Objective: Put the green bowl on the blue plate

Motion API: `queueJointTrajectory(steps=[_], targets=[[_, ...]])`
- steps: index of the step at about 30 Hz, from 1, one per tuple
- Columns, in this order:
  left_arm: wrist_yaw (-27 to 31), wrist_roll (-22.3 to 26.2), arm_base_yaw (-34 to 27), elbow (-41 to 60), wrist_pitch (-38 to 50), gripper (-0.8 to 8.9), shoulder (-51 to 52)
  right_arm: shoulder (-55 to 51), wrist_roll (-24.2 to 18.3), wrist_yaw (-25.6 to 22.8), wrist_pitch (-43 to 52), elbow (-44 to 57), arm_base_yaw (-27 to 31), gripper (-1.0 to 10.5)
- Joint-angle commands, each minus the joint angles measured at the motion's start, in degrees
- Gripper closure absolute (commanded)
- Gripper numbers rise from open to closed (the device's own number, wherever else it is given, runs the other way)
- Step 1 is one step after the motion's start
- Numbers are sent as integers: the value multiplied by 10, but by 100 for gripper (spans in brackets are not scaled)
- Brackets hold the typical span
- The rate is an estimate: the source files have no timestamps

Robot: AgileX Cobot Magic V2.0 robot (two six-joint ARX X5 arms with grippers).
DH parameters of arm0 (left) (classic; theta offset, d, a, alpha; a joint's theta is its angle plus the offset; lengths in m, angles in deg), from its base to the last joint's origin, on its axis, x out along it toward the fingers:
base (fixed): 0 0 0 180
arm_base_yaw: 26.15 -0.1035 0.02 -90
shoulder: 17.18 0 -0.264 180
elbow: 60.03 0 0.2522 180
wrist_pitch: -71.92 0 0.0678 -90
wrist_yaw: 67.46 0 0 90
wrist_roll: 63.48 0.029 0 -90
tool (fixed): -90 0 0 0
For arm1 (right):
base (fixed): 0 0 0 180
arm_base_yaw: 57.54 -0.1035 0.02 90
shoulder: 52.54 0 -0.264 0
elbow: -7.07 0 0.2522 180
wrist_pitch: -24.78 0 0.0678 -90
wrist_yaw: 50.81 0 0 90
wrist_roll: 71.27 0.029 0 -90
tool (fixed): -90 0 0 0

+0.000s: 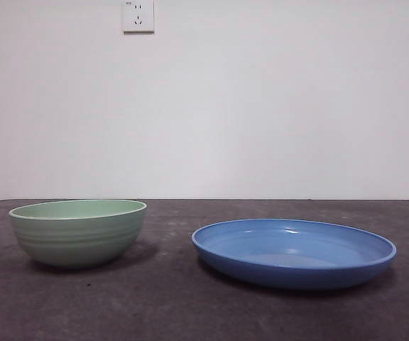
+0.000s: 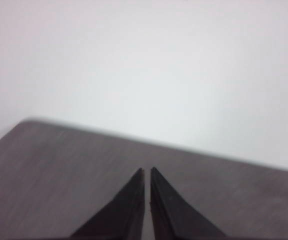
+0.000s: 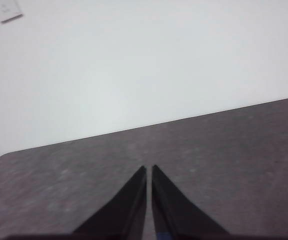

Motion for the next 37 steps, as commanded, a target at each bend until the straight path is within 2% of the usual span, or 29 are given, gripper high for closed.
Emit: queueJointTrajectory(steps=[1, 5, 10, 15, 19, 22, 27, 37], targets=[[-27, -1, 1, -83, -9, 794, -44, 44, 9, 36, -21, -62, 1, 933], [-61, 16, 1, -175, -30, 795, -112, 107, 6, 100, -39, -136, 1, 933], [-139, 30, 1, -279, -82, 795, -201, 181, -2, 176, -76, -218, 1, 933], [-213, 46, 2, -347, -147, 794, -278, 239, -35, 238, -133, -277, -2, 933], [-257, 48, 14, -354, -176, 794, -314, 264, -71, 238, -177, -297, -30, 933], [-261, 54, 29, -354, -216, 794, -335, 277, -97, 237, -199, -297, -57, 933], [-261, 93, 58, -354, -281, 786, -365, 303, -148, 229, -250, -297, -89, 932], [-261, 123, 81, -354, -358, 762, -404, 344, -162, 229, -286, -297, -108, 931]])
